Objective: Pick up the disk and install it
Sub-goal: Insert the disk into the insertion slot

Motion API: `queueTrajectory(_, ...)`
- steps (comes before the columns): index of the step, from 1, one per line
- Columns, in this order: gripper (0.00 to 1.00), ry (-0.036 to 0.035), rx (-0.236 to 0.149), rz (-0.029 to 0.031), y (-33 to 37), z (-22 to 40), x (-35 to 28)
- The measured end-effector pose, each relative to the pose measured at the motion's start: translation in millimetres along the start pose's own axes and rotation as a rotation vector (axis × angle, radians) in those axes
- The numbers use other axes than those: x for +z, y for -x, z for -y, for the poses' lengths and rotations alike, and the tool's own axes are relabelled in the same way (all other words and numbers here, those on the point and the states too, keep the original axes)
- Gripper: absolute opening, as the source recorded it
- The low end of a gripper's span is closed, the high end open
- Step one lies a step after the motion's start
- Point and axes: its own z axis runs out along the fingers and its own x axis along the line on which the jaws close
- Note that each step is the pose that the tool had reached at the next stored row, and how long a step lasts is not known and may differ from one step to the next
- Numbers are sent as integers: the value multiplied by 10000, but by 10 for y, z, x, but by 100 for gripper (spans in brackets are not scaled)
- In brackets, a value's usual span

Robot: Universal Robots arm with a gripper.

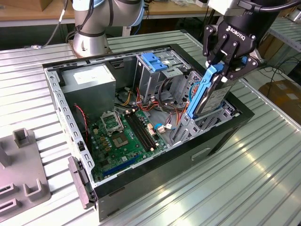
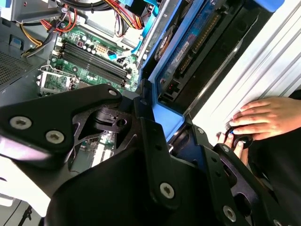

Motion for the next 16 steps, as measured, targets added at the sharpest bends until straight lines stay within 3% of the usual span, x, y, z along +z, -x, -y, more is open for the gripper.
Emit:
queueTrajectory(8, 37, 0, 0, 0, 2, 0, 40)
queueTrajectory(16, 37, 0, 0, 0, 6, 0, 124)
